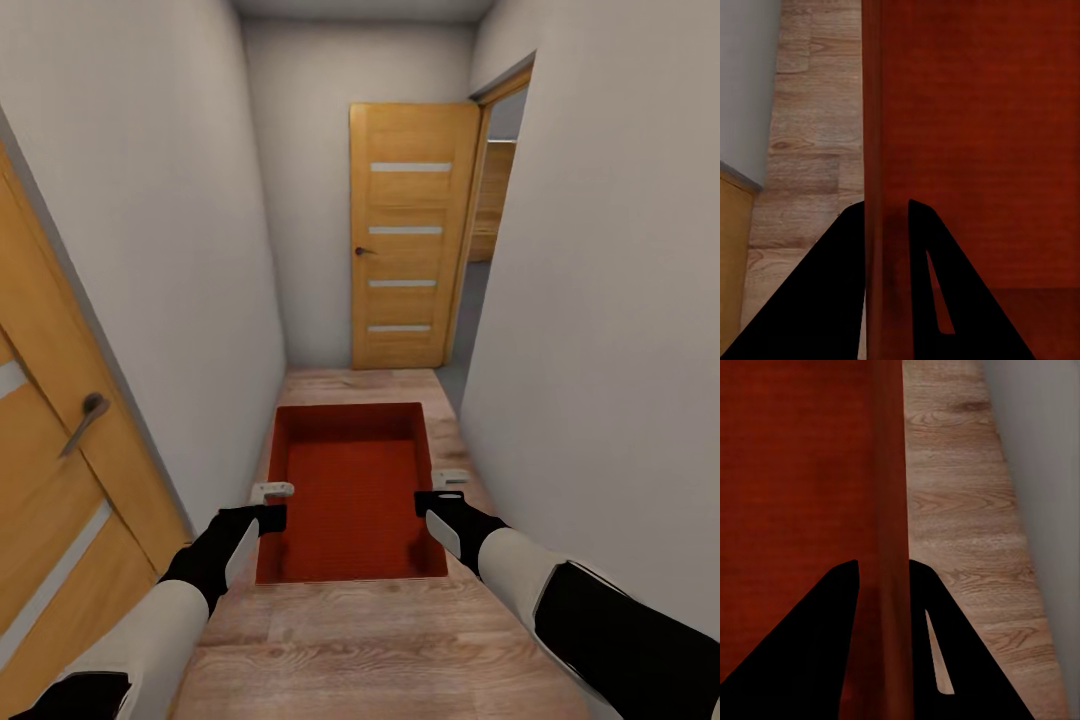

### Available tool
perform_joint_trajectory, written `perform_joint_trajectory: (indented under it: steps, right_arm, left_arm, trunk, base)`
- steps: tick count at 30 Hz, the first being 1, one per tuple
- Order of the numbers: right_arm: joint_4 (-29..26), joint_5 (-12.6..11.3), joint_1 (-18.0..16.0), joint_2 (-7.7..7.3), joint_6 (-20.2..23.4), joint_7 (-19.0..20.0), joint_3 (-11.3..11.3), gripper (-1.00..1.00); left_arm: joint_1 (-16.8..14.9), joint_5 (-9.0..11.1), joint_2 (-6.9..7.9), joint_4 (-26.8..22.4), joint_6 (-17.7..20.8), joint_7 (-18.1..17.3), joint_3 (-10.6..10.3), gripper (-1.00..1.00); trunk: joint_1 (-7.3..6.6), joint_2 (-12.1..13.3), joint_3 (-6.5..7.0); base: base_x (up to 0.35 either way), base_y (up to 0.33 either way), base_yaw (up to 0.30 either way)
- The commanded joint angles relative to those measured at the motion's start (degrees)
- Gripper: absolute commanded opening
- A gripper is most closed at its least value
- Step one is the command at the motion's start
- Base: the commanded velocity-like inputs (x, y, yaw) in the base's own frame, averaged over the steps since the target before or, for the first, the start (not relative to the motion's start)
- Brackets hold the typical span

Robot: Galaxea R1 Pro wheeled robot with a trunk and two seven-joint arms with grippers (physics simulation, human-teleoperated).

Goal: Move the two storage containers from the living room to the garage. In the garage, place one container on the floor and stack the other container on top of it (either order is fine).

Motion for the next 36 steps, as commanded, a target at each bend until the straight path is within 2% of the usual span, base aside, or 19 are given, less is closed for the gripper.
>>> perform_joint_trajectory:
  steps: [1,14,36]
  right_arm:
    - [-0.33,0.45,-0.07,-0.78,-2.23,-0.22,-0.29,-1.0]
    - [-0.33,0.45,-0.07,-0.71,-2.25,-0.22,-0.29,-1.0]
    - [-0.33,0.47,-0.07,-0.6,-2.25,-0.22,-0.29,-1.0]
  left_arm:
    - [0.0,0.8,0.16,0.04,0.3,0.53,-0.12,-1.0]
    - [0.0,0.76,0.16,0.29,0.3,0.53,-0.14,-1.0]
    - [0.0,0.75,0.16,0.34,0.2,0.53,-0.13,-1.0]
  trunk:
    - [0.06,-0.12,-0.12]
    - [0.06,-0.12,-0.12]
    - [0.06,-0.12,-0.12]
  base:
    - [0.322,0.092,0.0]
    - [0.322,0.089,0.0]
    - [0.323,0.001,-0.047]
